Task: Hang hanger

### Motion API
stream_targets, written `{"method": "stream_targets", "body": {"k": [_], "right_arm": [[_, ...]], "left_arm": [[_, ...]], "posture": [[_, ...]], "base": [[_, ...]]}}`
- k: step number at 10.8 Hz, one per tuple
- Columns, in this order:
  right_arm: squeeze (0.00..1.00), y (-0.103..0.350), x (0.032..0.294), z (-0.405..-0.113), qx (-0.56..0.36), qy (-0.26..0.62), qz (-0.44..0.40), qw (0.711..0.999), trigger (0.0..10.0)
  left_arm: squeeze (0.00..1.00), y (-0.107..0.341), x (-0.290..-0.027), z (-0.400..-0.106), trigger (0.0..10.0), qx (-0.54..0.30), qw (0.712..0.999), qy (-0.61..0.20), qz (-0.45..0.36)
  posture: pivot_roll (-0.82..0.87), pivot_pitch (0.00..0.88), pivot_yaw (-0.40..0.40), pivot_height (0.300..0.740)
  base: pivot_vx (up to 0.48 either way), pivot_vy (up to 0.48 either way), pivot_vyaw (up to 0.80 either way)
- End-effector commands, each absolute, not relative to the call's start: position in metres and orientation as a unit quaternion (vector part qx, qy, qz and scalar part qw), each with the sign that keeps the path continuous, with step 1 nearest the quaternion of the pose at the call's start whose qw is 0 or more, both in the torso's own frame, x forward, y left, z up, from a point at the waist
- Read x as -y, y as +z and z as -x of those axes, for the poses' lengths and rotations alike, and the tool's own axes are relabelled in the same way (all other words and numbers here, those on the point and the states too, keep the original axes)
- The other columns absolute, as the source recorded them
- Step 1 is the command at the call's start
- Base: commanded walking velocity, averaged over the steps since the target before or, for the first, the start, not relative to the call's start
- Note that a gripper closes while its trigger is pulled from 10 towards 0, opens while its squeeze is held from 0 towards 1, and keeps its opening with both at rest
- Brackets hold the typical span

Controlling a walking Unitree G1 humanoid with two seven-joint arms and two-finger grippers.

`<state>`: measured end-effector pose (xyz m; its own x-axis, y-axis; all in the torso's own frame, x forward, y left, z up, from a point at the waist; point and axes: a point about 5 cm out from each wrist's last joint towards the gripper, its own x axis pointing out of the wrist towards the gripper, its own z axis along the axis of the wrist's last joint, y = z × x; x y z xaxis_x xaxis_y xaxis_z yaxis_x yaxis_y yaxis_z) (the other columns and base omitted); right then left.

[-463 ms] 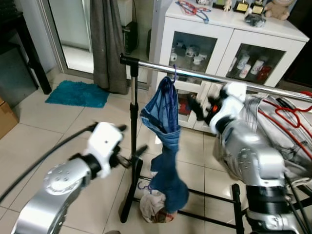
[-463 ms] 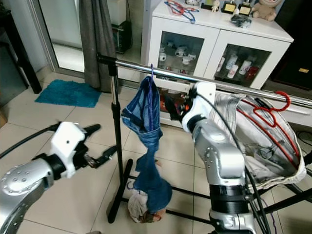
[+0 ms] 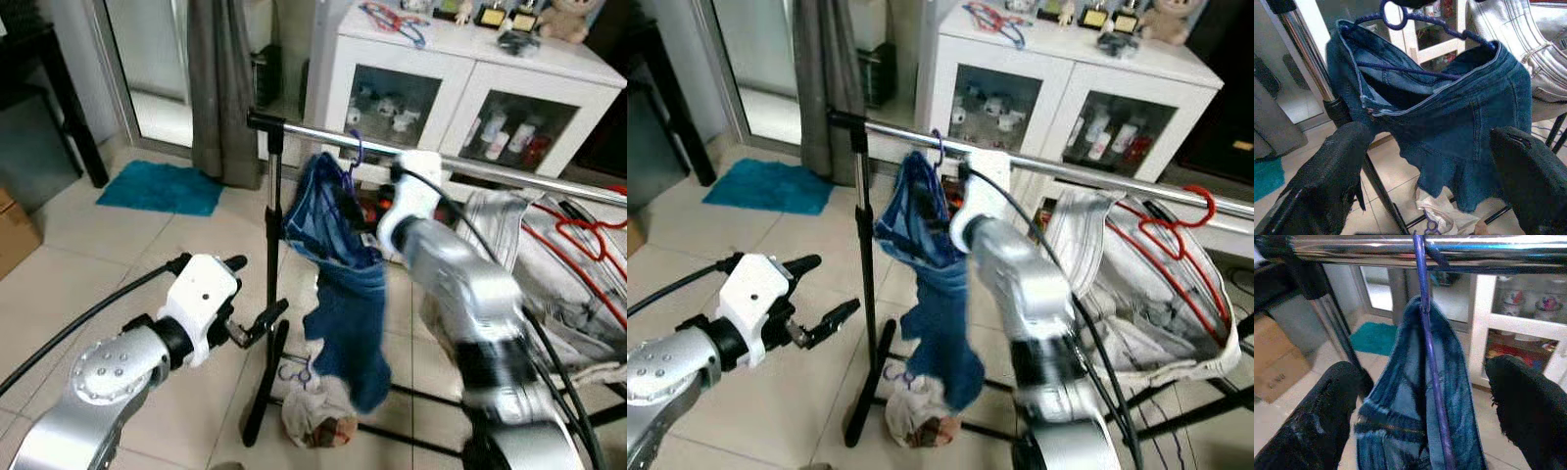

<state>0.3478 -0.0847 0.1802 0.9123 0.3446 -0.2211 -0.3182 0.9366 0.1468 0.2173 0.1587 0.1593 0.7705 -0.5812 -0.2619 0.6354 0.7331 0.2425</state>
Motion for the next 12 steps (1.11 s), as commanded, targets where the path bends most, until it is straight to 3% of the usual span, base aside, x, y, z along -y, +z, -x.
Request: {"method": "stream_targets", "body": {"k": [1,2,3,4,5,6,12], "right_arm": [[1.0,0.179,0.087,-0.355,-0.135,0.145,-0.027,0.98,10.0],[0.36,0.177,0.088,-0.36,-0.145,0.132,-0.018,0.98,10.0],[0.0,0.176,0.084,-0.366,-0.15,0.137,-0.021,0.979,10.0],[0.0,0.175,0.08,-0.37,-0.148,0.148,-0.024,0.978,10.0],[0.0,0.176,0.079,-0.377,-0.144,0.152,-0.022,0.978,0.8],[0.0,0.177,0.079,-0.38,-0.137,0.156,-0.022,0.978,0.0],[0.0,0.169,0.085,-0.397,-0.153,0.168,-0.006,0.974,0.0]], "left_arm": [[0.0,0.161,-0.154,-0.215,10.0,-0.084,0.92,-0.345,-0.166],[0.0,0.161,-0.154,-0.215,10.0,-0.085,0.919,-0.347,-0.165],[0.0,0.16,-0.153,-0.214,10.0,-0.087,0.918,-0.35,-0.165],[0.0,0.16,-0.152,-0.214,10.0,-0.088,0.917,-0.352,-0.164],[0.0,0.16,-0.152,-0.214,10.0,-0.087,0.917,-0.353,-0.165],[0.0,0.16,-0.152,-0.215,10.0,-0.087,0.917,-0.353,-0.166],[0.0,0.161,-0.152,-0.217,10.0,-0.087,0.914,-0.359,-0.169]], "posture": [[0.12,0.0,-0.093,0.74],[0.12,0.0,-0.093,0.74],[0.12,0.0,-0.094,0.74],[0.12,0.0,-0.094,0.74],[0.13,0.0,-0.099,0.74],[0.13,0.0,-0.101,0.74],[0.12,0.0,-0.1,0.74]], "base": [[0.0,0.0,0.0],[0.0,0.0,0.0],[0.0,0.0,0.0],[0.0,0.0,0.0],[0.0,0.0,0.0],[0.0,0.0,0.0],[0.0,0.0,0.0]]}}
